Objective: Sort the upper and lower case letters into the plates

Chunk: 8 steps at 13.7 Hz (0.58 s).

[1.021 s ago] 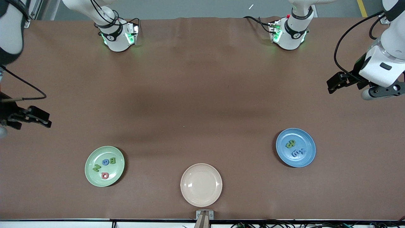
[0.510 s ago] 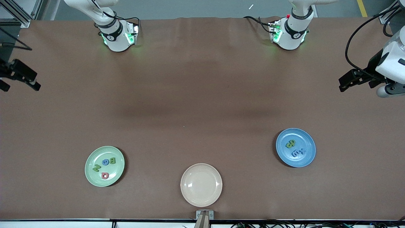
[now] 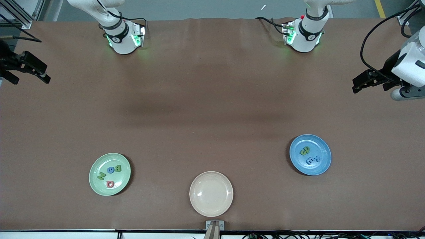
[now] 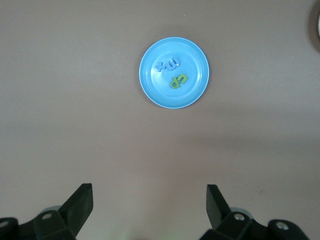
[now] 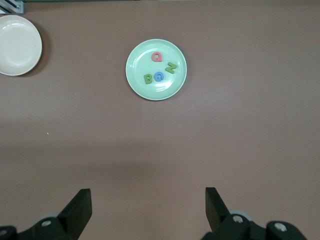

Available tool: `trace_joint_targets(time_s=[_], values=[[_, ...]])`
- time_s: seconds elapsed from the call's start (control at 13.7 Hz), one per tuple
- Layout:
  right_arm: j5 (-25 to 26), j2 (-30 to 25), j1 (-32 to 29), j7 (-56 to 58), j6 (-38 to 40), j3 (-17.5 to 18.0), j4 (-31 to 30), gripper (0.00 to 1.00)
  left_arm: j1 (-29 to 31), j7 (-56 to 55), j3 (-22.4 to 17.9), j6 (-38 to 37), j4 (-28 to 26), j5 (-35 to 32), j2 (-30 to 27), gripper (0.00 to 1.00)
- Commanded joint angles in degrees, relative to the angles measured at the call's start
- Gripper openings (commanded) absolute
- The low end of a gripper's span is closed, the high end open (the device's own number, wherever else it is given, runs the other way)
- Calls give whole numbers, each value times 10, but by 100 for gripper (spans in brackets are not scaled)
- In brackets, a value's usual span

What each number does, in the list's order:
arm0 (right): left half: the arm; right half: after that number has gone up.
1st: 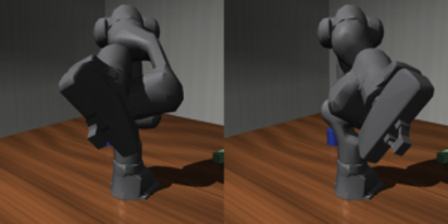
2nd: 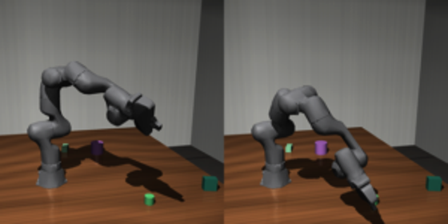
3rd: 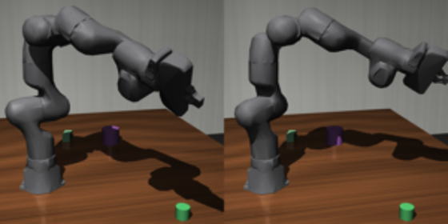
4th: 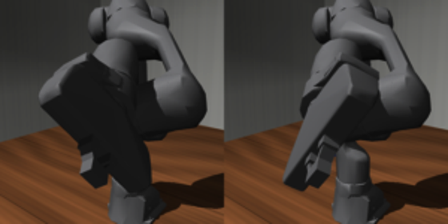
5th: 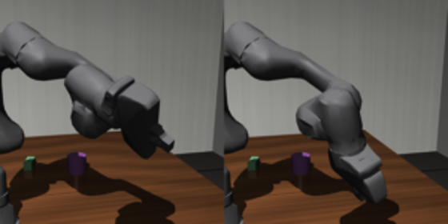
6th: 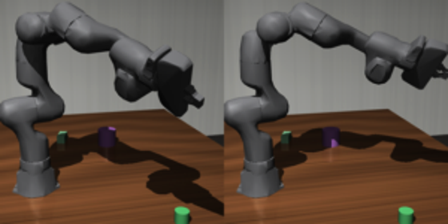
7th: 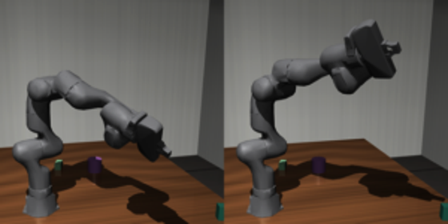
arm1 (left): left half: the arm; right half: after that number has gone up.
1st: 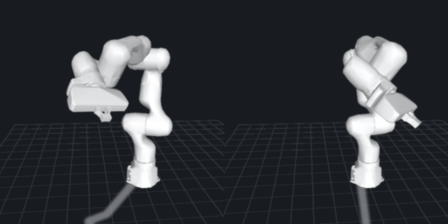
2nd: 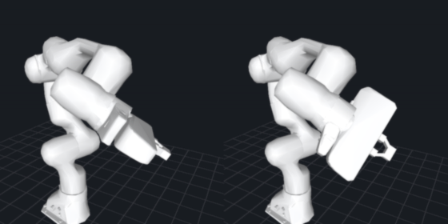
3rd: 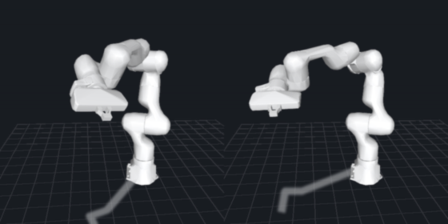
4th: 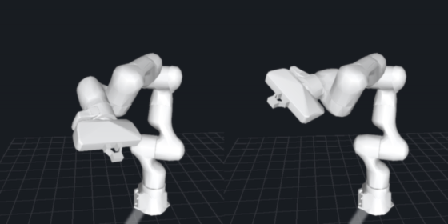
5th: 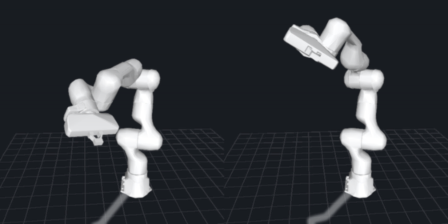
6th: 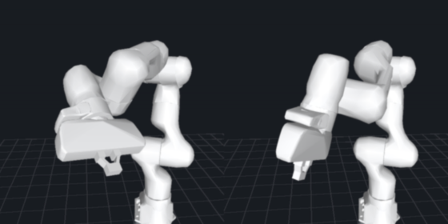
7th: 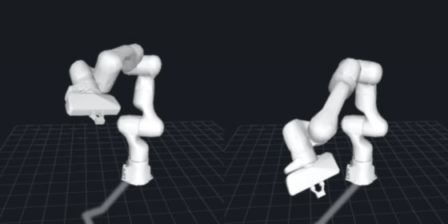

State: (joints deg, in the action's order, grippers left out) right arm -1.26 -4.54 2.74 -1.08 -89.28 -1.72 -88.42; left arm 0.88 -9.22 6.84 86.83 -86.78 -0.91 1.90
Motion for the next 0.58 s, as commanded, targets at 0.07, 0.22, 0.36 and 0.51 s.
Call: trace_joint_targets(time_s=[0.07, 0.22, 0.36, 0.51], values=[[13, -10, -9, -7, 1, 5, -9, 100, 1, 15, 1, -2, -39, 11, -44, 100], [13, -8, -8, -11, 2, 7, 1, 100, -2, 14, 3, -2, -31, 5, -43, 100], [13, -8, -9, -10, 3, 6, 1, 100, -3, 12, 15, -3, -19, 4, -43, 100], [12, -7, -10, -8, 13, 5, 1, 100, -4, 11, 16, -4, -19, 3, -44, 100]])
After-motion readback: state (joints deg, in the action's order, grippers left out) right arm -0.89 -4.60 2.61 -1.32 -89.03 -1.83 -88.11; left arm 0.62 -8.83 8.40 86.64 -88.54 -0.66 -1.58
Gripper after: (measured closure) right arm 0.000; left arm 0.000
